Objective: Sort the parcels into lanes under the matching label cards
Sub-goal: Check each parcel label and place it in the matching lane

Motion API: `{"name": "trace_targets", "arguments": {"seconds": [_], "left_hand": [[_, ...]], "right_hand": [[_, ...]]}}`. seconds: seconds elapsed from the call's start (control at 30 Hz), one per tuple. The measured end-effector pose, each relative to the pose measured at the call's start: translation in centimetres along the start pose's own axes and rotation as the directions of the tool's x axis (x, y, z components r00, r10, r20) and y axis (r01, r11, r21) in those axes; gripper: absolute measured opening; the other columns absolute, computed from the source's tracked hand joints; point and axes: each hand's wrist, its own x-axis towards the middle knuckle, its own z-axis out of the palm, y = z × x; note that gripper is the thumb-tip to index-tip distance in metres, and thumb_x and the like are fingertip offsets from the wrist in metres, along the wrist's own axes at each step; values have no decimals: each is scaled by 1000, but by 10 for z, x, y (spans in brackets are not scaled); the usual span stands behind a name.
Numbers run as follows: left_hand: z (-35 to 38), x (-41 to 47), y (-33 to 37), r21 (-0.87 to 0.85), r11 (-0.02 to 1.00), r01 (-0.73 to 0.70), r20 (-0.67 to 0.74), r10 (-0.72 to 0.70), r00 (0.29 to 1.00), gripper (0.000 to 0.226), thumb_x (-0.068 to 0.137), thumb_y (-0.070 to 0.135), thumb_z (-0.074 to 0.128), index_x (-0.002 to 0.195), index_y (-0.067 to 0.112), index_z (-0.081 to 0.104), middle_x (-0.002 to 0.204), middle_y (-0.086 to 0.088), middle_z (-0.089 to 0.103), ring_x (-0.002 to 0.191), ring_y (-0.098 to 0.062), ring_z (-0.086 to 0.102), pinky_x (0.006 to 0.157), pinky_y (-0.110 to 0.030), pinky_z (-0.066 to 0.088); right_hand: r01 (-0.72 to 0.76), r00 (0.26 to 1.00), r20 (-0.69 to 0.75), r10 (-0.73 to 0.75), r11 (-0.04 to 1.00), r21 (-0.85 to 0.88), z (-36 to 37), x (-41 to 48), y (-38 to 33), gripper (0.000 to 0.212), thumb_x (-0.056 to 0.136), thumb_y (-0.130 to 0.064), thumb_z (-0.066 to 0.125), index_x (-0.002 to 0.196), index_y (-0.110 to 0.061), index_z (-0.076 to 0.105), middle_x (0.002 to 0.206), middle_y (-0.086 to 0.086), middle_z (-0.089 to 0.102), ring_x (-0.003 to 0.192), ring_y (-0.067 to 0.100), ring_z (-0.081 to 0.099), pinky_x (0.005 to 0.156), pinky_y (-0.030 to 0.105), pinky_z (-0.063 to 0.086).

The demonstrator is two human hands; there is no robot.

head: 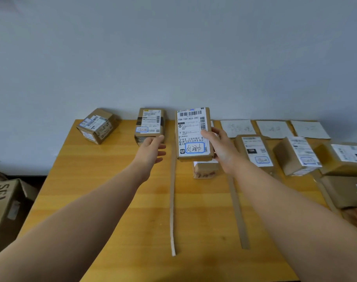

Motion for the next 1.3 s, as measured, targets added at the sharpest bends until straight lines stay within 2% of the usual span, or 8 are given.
{"name": "trace_targets", "arguments": {"seconds": [0.07,0.23,0.33,0.53,0.8,0.93,1.13,1.3], "left_hand": [[18,-3,0,11,1000,-6,14,6,1000,31,97,41,47,117,18,52,111,-3,63,98,-17,62,87,-34,51],[60,-6,2,42,999,-17,44,15,999,34,97,41,47,120,16,52,111,-3,63,98,-17,62,86,-33,52],[80,-10,-2,63,998,-8,86,3,996,36,97,40,47,120,13,52,111,-4,63,97,-17,62,80,-30,50],[105,-5,-6,125,992,-19,196,-6,981,31,97,40,48,117,17,51,112,-6,63,97,-18,62,84,-33,51],[135,-3,3,185,981,-55,282,1,959,32,96,41,48,118,17,54,110,-4,64,98,-20,62,81,-31,52],[162,-13,12,184,979,-92,308,31,951,29,97,41,47,114,18,54,109,-3,63,95,-18,61,87,-34,51],[219,-32,7,157,983,-94,280,47,959,18,96,39,49,101,22,55,108,-4,65,98,-22,62,86,-35,51],[283,-52,-14,138,989,-48,263,10,965,22,96,37,52,107,18,56,107,-4,64,91,-20,62,74,-30,49]], "right_hand": [[0,1000,-11,0,1000,-1,-19,-1,4,61,88,-41,63,140,-22,38,98,-4,73,92,12,69,82,34,53],[-26,999,-47,27,999,18,-59,-4,15,56,88,-40,63,136,-21,42,110,-1,71,98,11,67,74,27,47],[-38,996,-79,41,999,29,-78,-5,25,52,88,-39,62,133,-22,45,108,-3,72,101,14,67,90,36,48],[-63,980,-186,69,997,37,-106,-18,33,48,88,-37,61,131,-22,46,102,-1,73,95,20,69,92,48,51],[-82,940,-321,114,990,111,-142,-41,38,43,91,-34,58,130,-22,45,92,-6,71,81,7,65,65,23,39],[-71,929,-357,100,993,95,-168,-44,34,40,93,-34,55,130,-20,46,95,-6,68,81,6,62,62,23,34],[-80,954,-285,93,995,55,-221,-48,33,29,94,-30,54,121,-20,48,106,3,71,81,11,66,61,22,39],[-143,969,-206,136,990,-17,-292,-57,53,32,93,-31,55,122,-21,50,103,4,73,87,16,69,64,24,44]]}}
